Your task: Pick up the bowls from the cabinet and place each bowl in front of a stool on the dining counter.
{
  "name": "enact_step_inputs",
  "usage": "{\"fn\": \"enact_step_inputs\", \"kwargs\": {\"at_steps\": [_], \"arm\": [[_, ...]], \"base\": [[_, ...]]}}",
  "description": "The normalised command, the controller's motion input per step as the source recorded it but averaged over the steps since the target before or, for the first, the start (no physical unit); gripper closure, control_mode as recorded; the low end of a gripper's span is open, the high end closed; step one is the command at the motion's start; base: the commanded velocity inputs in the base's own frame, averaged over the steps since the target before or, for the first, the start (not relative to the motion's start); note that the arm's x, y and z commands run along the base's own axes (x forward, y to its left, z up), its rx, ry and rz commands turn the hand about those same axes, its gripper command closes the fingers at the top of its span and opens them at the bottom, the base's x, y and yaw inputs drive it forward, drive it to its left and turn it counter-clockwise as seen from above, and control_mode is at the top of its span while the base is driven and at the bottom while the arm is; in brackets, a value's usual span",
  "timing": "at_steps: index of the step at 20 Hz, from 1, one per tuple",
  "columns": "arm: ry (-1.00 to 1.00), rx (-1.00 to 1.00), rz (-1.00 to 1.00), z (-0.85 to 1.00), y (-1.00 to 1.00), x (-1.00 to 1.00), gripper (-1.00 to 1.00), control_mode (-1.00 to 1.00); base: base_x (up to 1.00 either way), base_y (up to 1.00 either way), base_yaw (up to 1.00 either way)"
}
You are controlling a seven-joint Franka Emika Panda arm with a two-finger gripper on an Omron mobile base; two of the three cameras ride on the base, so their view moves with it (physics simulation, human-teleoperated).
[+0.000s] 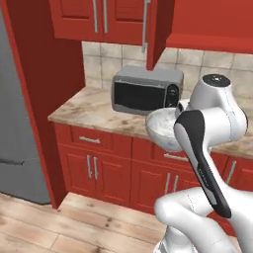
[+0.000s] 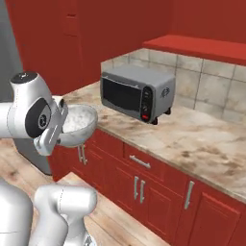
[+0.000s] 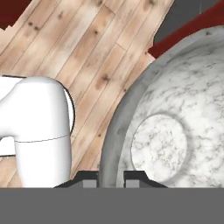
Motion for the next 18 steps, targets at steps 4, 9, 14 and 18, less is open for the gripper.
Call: {"fn": "enact_step_inputs", "kwargs": {"at_steps": [4, 9, 14, 18], "arm": [[0.0, 0.0, 0.0, 0.0, 0.0, 0.0, 1.0, 1.0], [0.0, 0.0, 0.0, 0.0, 0.0, 0.0, 1.0, 1.0], [0.0, 0.0, 0.0, 0.0, 0.0, 0.0, 1.0, 1.0], [0.0, 0.0, 0.0, 0.0, 0.0, 0.0, 1.0, 1.0]], "base": [[-0.02, 0.14, 0.84], [0.0, 0.06, 0.98], [-0.04, -0.04, 0.88], [0.06, -0.05, 0.69]]}}
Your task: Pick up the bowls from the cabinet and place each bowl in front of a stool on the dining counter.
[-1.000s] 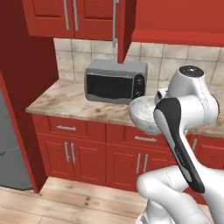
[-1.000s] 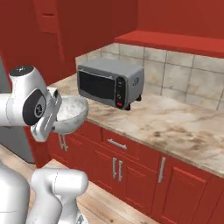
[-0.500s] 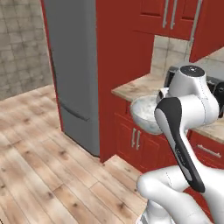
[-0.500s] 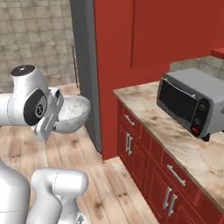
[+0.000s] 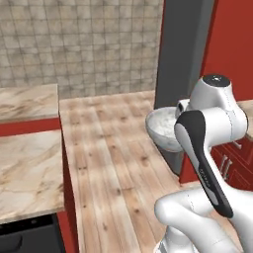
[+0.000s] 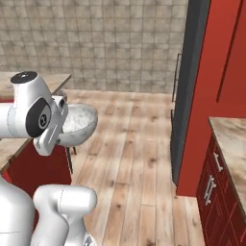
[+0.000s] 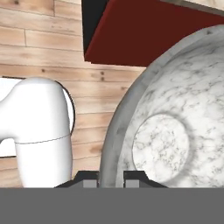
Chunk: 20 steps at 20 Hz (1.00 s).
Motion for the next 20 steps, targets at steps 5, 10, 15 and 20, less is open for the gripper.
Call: {"fn": "enact_step_inputs", "kwargs": {"at_steps": [5, 10, 15, 20], "arm": [[0.0, 0.0, 0.0, 0.0, 0.0, 0.0, 1.0, 1.0], [0.0, 0.0, 0.0, 0.0, 0.0, 0.0, 1.0, 1.0], [0.0, 0.0, 0.0, 0.0, 0.0, 0.0, 1.0, 1.0], [0.0, 0.0, 0.0, 0.0, 0.0, 0.0, 1.0, 1.0]], "base": [[0.49, 0.0, 0.12], [0.53, 0.0, -0.05], [0.96, 0.0, -0.05], [1.0, 0.0, 0.0]]}}
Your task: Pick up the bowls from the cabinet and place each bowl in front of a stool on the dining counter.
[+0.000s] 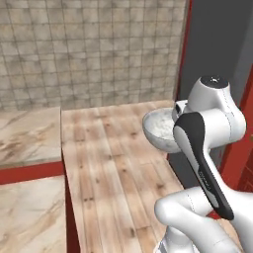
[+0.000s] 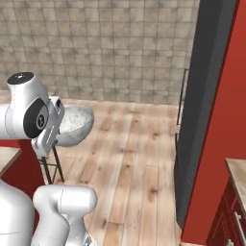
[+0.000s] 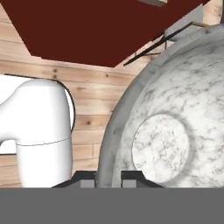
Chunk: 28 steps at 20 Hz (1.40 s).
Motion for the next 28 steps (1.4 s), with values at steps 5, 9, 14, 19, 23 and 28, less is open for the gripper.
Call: {"fn": "enact_step_inputs", "kwargs": {"at_steps": [5, 9, 14, 19, 23, 28], "arm": [[0.0, 0.0, 0.0, 0.0, 0.0, 0.0, 1.0, 1.0], [0.0, 0.0, 0.0, 0.0, 0.0, 0.0, 1.0, 1.0], [0.0, 0.0, 0.0, 0.0, 0.0, 0.0, 1.0, 1.0], [0.0, 0.0, 0.0, 0.0, 0.0, 0.0, 1.0, 1.0], [0.0, 0.0, 0.0, 0.0, 0.0, 0.0, 1.0, 1.0], [0.0, 0.0, 0.0, 0.0, 0.0, 0.0, 1.0, 1.0]], "base": [[1.0, 0.0, -0.02], [1.0, 0.0, -0.01], [1.0, 0.0, 0.0], [1.0, 0.0, 0.0], [1.0, 0.0, 0.0], [1.0, 0.03, 0.0]]}}
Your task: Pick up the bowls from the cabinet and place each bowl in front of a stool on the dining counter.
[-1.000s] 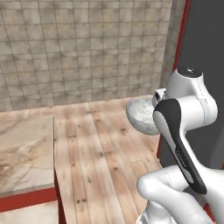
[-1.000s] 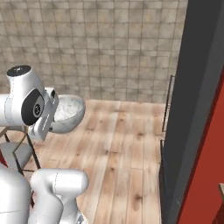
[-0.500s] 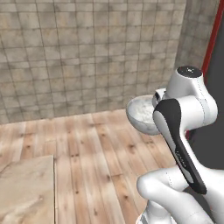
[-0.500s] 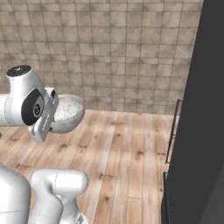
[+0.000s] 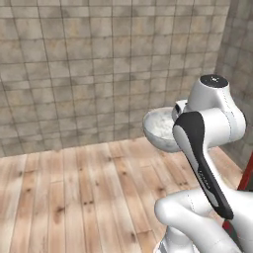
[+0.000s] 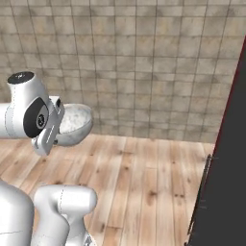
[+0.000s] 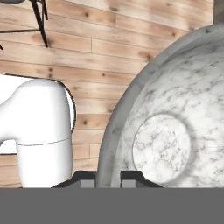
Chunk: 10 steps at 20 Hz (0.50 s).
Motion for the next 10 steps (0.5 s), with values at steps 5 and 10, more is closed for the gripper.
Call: {"fn": "enact_step_inputs", "kwargs": {"at_steps": [5, 10], "arm": [[0.0, 0.0, 0.0, 0.0, 0.0, 0.0, 1.0, 1.0], [0.0, 0.0, 0.0, 0.0, 0.0, 0.0, 1.0, 1.0]], "base": [[1.0, 0.37, 0.0], [1.0, 0.25, 0.08]]}}
